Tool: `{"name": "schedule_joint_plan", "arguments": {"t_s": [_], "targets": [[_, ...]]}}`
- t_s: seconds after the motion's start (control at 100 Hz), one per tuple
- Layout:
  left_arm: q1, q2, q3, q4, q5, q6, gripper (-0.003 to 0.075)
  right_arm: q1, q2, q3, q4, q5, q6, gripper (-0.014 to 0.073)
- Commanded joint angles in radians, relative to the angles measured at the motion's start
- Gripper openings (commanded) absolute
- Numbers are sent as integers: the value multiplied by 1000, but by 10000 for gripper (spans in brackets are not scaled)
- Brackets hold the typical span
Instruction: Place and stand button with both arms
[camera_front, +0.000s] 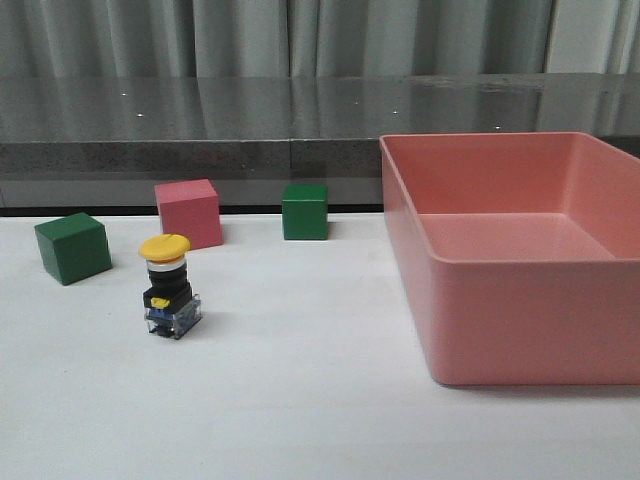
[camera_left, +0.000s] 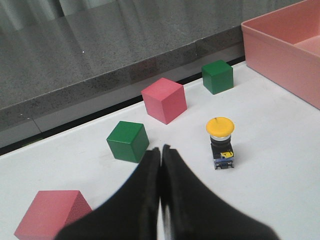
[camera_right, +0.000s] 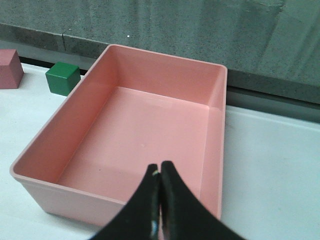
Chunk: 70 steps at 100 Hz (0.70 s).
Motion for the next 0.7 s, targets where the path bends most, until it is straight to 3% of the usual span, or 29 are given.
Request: {"name": "schedule_joint_plan", "arguments": {"t_s": [0.0,0.36,0.51,0.58,0.69], "targets": [[3,6,-25,-30,-69,-10,-20,-8,1,-27,6,-64,-2,-62],[3,6,-25,-30,-73,-10,-20,-8,1,-27,6,-64,-2,-62],[3,1,14,-12,-166,-46,-20,-8,1,-27,6,-64,-2,-62],[3,-23,38,94,-191,-163,-20,-8,1,-27,6,-64,-2,-62],[3,-90,86,374,-203,-471,-20,-8,1,-27,6,-64,-2,-62]]}}
